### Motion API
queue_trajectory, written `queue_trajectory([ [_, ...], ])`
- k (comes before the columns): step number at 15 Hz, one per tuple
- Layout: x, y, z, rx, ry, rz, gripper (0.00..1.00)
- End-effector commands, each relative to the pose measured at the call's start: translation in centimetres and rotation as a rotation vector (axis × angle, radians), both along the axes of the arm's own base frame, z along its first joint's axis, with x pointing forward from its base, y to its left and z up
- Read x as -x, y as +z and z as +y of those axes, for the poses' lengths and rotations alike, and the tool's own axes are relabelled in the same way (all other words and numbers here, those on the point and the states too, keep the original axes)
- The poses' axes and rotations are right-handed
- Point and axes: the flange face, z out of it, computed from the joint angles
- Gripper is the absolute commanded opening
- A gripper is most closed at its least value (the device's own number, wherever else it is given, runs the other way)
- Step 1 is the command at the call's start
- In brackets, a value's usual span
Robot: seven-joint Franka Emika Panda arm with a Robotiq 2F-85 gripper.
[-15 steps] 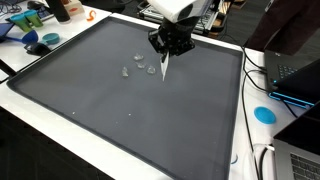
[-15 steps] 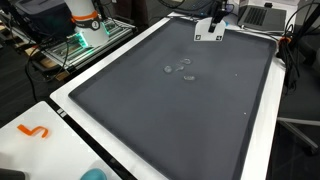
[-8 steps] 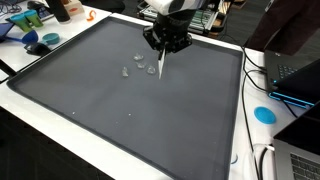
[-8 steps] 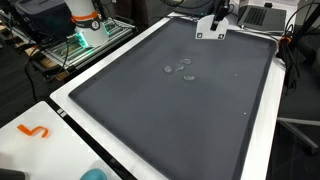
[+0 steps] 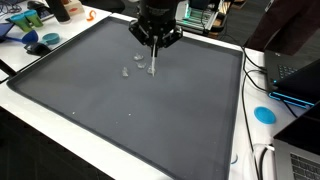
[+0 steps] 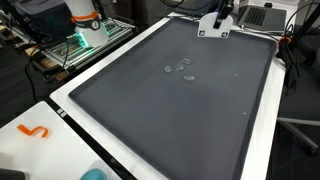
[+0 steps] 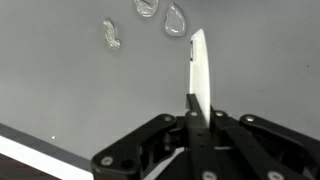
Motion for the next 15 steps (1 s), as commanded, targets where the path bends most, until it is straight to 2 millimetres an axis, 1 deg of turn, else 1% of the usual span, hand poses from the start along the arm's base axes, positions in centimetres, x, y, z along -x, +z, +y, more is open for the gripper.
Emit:
queue_trajectory([
  [1, -1.3, 0.3, -2.6, -0.064, -0.046, 0.053, 0.01],
  [9, -3.6, 1.3, -8.9, -0.216, -0.148, 0.107, 0.01],
  [12, -4.0, 1.4, -11.2, -0.272, -0.178, 0.118, 0.01],
  [15, -4.0, 1.6, -13.6, -0.333, -0.201, 0.116, 0.01],
])
